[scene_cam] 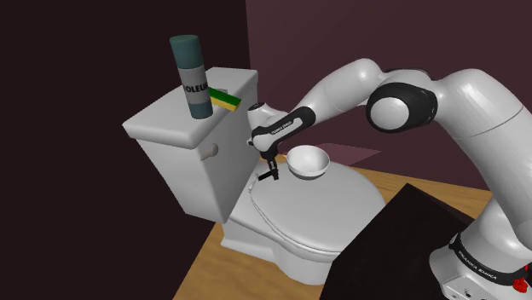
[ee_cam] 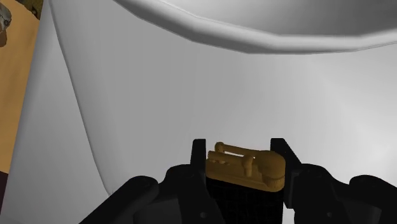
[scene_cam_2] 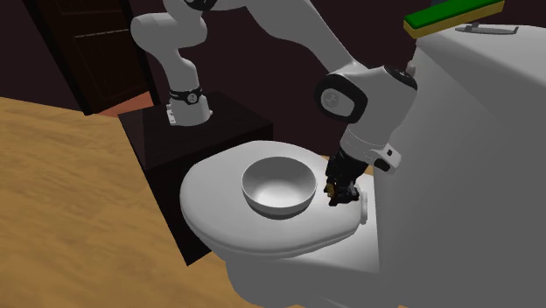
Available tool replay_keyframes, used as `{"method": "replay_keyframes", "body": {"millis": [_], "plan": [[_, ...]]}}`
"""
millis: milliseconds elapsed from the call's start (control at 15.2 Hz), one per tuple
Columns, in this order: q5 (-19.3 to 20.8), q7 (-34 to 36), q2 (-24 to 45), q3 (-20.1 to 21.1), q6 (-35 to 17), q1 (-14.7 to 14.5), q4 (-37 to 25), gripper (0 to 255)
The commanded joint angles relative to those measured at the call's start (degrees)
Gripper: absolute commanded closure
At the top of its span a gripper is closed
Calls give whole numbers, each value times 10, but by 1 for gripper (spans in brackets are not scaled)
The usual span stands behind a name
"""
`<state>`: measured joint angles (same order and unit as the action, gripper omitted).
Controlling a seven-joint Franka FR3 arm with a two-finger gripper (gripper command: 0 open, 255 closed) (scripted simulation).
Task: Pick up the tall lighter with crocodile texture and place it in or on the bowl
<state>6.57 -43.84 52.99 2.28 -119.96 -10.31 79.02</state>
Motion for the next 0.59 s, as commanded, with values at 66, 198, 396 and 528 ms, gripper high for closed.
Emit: {"method": "replay_keyframes", "body": {"millis": [66,198,396,528], "plan": [[1,1,13,3,-53,-1,-8,255],[1,1,1,4,-46,0,-3,255],[2,1,-16,6,-35,2,3,255],[2,0,-27,7,-27,3,6,255]]}}
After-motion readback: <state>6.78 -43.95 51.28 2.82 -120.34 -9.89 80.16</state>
